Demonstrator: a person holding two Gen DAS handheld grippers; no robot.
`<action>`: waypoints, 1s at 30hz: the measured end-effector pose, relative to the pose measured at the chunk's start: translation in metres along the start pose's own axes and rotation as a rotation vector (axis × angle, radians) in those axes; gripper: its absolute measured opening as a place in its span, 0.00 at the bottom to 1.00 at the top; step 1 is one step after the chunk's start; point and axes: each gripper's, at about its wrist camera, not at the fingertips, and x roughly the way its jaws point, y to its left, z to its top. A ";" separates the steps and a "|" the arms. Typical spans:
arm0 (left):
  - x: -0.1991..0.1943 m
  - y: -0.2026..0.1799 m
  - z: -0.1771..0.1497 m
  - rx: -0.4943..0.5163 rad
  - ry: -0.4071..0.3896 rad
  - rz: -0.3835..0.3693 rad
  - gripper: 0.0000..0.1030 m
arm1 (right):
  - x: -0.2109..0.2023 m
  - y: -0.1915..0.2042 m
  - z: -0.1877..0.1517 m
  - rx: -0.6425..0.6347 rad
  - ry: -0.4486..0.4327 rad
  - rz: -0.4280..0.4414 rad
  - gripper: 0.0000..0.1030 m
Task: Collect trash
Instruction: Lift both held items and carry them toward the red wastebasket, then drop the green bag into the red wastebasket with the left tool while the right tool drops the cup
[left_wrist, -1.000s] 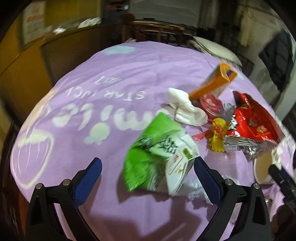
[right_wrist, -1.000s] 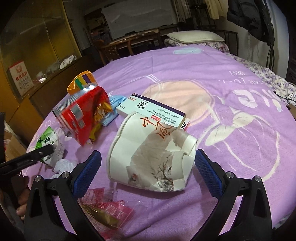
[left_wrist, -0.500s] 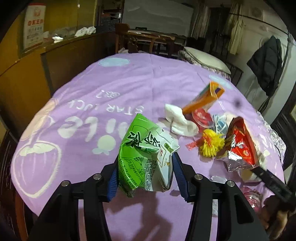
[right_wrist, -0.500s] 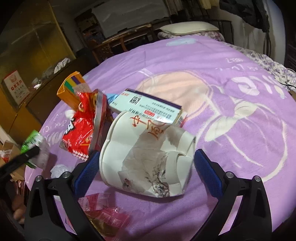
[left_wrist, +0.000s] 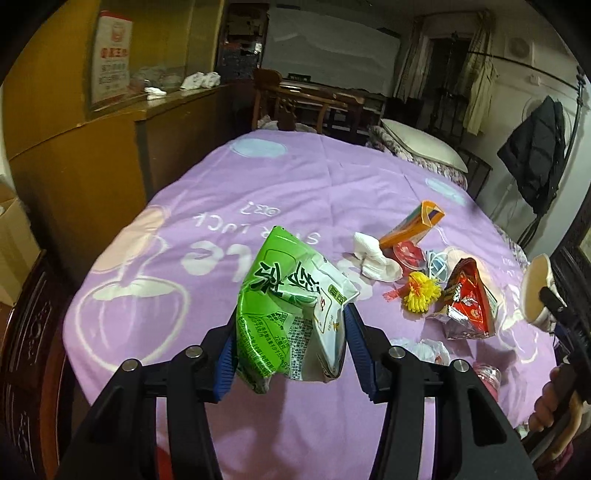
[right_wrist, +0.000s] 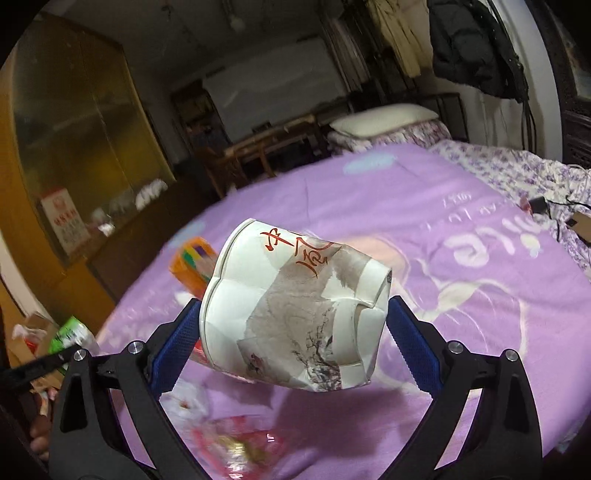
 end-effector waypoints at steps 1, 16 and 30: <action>-0.007 0.003 -0.002 -0.003 -0.008 0.009 0.51 | -0.006 0.005 0.001 -0.011 -0.009 0.014 0.91; -0.107 0.094 -0.066 -0.100 -0.037 0.168 0.52 | -0.065 0.085 -0.017 -0.118 0.025 0.318 0.91; -0.119 0.200 -0.132 -0.255 0.035 0.311 0.93 | -0.061 0.198 -0.077 -0.350 0.244 0.463 0.91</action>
